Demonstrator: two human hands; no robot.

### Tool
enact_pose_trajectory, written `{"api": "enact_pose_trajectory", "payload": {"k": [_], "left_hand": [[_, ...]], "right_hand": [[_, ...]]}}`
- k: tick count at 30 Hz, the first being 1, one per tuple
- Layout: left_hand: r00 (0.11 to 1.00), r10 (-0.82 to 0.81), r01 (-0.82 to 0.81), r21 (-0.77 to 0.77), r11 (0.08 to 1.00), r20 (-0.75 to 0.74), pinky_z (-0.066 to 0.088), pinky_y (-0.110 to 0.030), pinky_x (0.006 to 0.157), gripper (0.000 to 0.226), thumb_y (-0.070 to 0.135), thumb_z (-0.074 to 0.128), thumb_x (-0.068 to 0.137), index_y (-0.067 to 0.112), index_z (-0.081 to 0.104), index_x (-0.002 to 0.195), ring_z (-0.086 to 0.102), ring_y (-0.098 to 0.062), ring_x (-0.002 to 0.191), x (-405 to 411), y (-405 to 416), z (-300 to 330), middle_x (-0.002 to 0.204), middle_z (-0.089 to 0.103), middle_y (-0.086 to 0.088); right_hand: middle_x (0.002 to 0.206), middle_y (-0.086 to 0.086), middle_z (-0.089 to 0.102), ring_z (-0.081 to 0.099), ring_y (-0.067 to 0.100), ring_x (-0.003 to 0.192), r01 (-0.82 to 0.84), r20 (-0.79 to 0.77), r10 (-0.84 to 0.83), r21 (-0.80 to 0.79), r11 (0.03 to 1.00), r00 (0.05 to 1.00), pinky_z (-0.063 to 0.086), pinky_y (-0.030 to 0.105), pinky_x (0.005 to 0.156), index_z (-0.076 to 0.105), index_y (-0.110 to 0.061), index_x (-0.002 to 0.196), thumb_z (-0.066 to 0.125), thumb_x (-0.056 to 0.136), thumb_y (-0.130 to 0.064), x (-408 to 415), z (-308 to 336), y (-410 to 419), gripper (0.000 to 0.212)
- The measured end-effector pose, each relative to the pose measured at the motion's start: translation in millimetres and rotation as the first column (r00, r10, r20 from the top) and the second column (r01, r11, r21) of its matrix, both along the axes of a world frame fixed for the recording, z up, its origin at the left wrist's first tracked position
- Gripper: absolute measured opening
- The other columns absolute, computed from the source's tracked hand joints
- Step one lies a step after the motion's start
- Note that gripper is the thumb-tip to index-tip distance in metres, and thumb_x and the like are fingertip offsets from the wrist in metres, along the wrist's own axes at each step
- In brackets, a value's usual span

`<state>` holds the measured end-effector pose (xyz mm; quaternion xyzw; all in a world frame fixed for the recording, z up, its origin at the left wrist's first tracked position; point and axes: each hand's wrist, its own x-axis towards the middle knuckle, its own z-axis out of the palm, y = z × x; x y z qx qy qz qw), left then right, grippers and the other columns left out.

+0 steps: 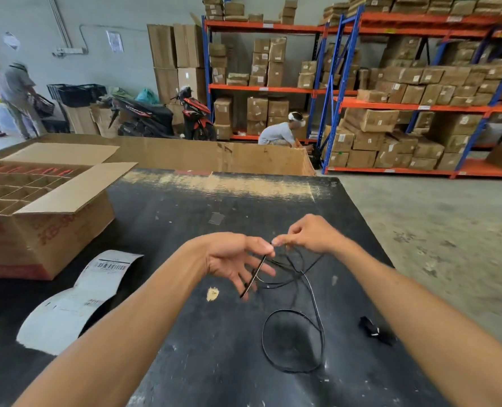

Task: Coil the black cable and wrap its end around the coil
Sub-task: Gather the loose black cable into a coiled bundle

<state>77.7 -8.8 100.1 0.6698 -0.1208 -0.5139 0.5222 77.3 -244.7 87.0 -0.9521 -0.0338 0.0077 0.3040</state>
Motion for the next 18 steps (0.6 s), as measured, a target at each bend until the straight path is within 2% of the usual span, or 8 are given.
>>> {"api": "enact_pose_trajectory", "payload": {"k": [2, 5, 8, 11, 13, 18], "left_hand": [[0.997, 0.072, -0.072, 0.055, 0.996, 0.002, 0.031, -0.075, 0.1, 0.015, 0.03, 0.052, 0.098, 0.018, 0.059, 0.104, 0.046, -0.058, 0.122, 5.0, 0.0, -17.4, 0.145, 0.047, -0.021], [0.974, 0.224, -0.224, 0.054, 0.973, -0.008, 0.025, -0.073, 0.105, 0.017, 0.032, 0.051, 0.098, 0.022, 0.062, 0.107, 0.036, -0.058, 0.131, 12.4, -1.7, -34.0, 0.149, 0.042, -0.018], [0.922, 0.383, -0.385, -0.031, 0.922, -0.048, 0.019, -0.071, 0.108, 0.018, 0.034, 0.052, 0.098, 0.025, 0.064, 0.108, 0.024, -0.061, 0.136, 19.9, -2.9, -36.5, 0.152, 0.037, -0.017], [0.873, 0.475, -0.487, -0.146, 0.861, -0.11, 0.014, -0.073, 0.109, 0.019, 0.032, 0.054, 0.097, 0.027, 0.063, 0.112, 0.012, -0.063, 0.138, 26.7, 3.3, -32.4, 0.157, 0.028, -0.016], [0.862, 0.489, -0.506, -0.213, 0.836, -0.132, 0.016, -0.076, 0.106, 0.018, 0.03, 0.053, 0.097, 0.025, 0.062, 0.112, 0.014, -0.062, 0.138, 30.4, 9.5, -29.6, 0.158, 0.027, -0.014], [0.861, 0.489, -0.507, -0.316, 0.802, -0.143, 0.034, -0.078, 0.089, 0.018, 0.026, 0.054, 0.098, 0.022, 0.065, 0.111, 0.035, -0.056, 0.129, 36.3, 17.3, -24.3, 0.154, 0.036, -0.01]], "right_hand": [[0.049, 0.001, 0.049, 0.041, 0.014, 0.047, -0.015, 0.041, 0.014, 0.023, 1.0, 0.999, 0.034, 0.026, 0.051, 0.075, -0.024, 0.056, 0.073, 0.074, -0.075, 4.2, 23.6, 3.4, 0.055], [0.053, 0.006, 0.055, 0.043, 0.019, 0.049, -0.041, 0.093, 0.031, 0.103, 0.994, 0.995, 0.036, 0.025, 0.05, 0.072, -0.025, 0.049, 0.074, 0.084, -0.062, 4.0, 54.5, 15.2, 0.051], [0.042, -0.008, 0.056, 0.049, 0.012, 0.043, -0.08, 0.113, 0.072, 0.071, 0.994, 0.991, 0.04, 0.016, 0.045, 0.077, -0.018, 0.061, 0.071, 0.091, -0.053, -5.9, 66.8, 31.6, 0.046], [0.047, -0.006, 0.06, 0.051, 0.012, 0.045, -0.117, 0.122, 0.102, 0.122, 0.986, 0.987, 0.042, 0.015, 0.046, 0.079, -0.015, 0.066, 0.071, 0.092, -0.045, -19.3, 61.6, 40.8, 0.04], [0.053, -0.003, 0.062, 0.051, 0.015, 0.048, -0.12, 0.098, 0.101, 0.208, 0.971, 0.99, 0.044, 0.019, 0.049, 0.08, -0.015, 0.068, 0.072, 0.092, -0.044, -26.7, 55.2, 40.6, 0.038], [0.051, -0.007, 0.053, 0.046, 0.01, 0.047, -0.001, -0.019, 0.01, 0.447, 0.895, 1.0, 0.048, 0.02, 0.049, 0.081, -0.009, 0.076, 0.074, 0.092, -0.041, -34.8, 40.9, 36.0, 0.037]]}}
